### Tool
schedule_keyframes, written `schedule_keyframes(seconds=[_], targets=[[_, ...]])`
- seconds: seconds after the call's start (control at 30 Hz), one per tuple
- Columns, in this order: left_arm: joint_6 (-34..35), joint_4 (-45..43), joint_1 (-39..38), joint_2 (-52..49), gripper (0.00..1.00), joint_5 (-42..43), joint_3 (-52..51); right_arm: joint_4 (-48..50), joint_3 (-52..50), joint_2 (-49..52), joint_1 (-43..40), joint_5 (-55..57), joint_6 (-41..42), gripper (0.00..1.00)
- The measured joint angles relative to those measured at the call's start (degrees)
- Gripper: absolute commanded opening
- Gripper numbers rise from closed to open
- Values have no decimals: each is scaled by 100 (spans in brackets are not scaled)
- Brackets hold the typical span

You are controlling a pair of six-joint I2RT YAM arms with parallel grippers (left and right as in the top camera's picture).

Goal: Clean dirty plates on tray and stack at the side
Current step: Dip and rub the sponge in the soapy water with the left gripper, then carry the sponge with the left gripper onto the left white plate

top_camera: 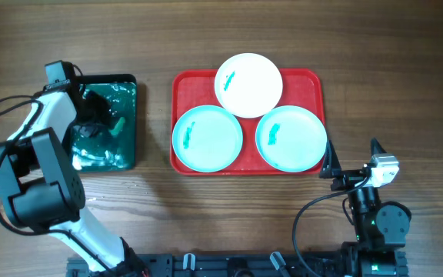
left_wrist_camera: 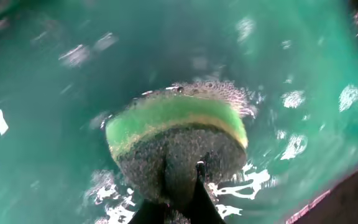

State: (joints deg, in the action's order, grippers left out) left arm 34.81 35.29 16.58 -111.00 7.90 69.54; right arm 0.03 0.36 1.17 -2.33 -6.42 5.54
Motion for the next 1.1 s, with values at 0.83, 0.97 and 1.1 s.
schedule_keyframes(seconds=[0.83, 0.97, 1.1], targets=[[-315, -90, 0, 942, 4, -282, -260, 0, 0, 0, 0, 0, 0, 100], [-468, -74, 0, 1390, 4, -118, -168, 0, 0, 0, 0, 0, 0, 100], [-562, -76, 0, 2302, 4, -79, -55, 0, 0, 0, 0, 0, 0, 100]])
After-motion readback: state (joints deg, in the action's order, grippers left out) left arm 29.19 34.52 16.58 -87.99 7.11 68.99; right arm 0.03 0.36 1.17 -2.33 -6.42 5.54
